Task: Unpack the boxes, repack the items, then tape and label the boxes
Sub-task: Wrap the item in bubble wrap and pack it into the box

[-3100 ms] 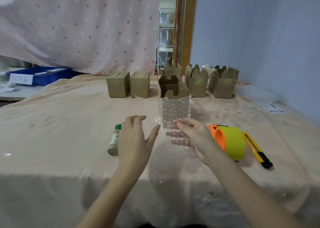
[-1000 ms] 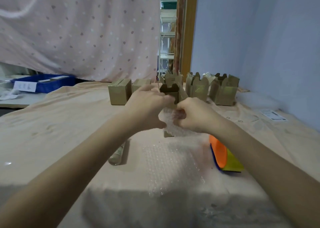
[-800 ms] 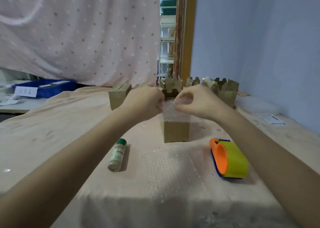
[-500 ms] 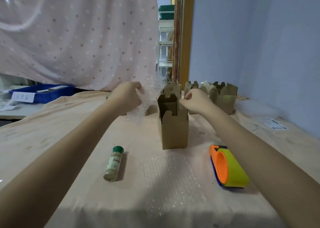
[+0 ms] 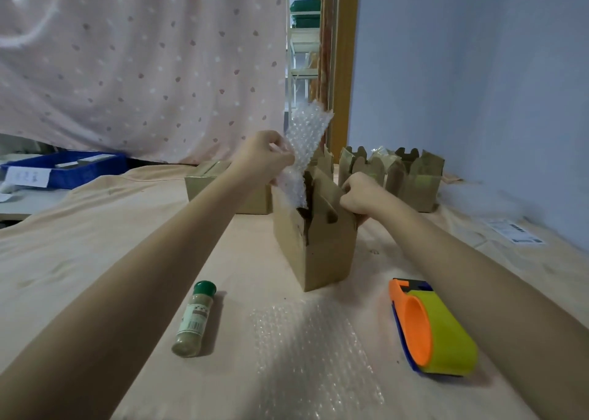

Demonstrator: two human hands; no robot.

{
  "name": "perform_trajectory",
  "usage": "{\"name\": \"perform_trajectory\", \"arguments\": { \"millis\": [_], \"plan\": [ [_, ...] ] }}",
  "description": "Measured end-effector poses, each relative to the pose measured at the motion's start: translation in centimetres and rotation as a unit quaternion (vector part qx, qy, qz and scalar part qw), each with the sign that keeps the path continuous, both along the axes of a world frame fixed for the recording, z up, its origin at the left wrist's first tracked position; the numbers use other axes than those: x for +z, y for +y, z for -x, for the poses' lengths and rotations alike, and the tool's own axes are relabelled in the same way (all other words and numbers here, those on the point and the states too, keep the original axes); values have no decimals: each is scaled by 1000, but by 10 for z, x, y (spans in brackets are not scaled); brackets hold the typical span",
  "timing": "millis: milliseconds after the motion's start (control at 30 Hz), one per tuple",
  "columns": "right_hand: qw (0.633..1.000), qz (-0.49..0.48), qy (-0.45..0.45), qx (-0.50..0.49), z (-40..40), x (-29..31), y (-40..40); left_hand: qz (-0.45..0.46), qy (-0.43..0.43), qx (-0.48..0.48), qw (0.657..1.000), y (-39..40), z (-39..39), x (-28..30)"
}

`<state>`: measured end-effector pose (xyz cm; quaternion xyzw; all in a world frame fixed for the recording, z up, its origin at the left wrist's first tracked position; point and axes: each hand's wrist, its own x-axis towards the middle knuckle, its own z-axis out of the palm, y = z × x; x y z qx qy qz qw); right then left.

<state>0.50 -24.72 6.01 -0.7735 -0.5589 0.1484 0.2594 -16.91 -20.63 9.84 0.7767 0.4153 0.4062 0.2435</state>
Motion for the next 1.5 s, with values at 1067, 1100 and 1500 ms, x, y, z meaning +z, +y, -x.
{"name": "perform_trajectory", "arguments": {
  "millis": [1067,1100,1500],
  "plan": [
    [839,-325,-435,32,2,-25,-35,-42,410,151,899,-57,5,-77],
    [813,-336,-472,49,5,-28,-35,-44,422,152,893,-57,4,-77],
    [894,-219,-374,114,30,-57,-30,-68,449,128,882,-49,-9,-71]
  ]
}}
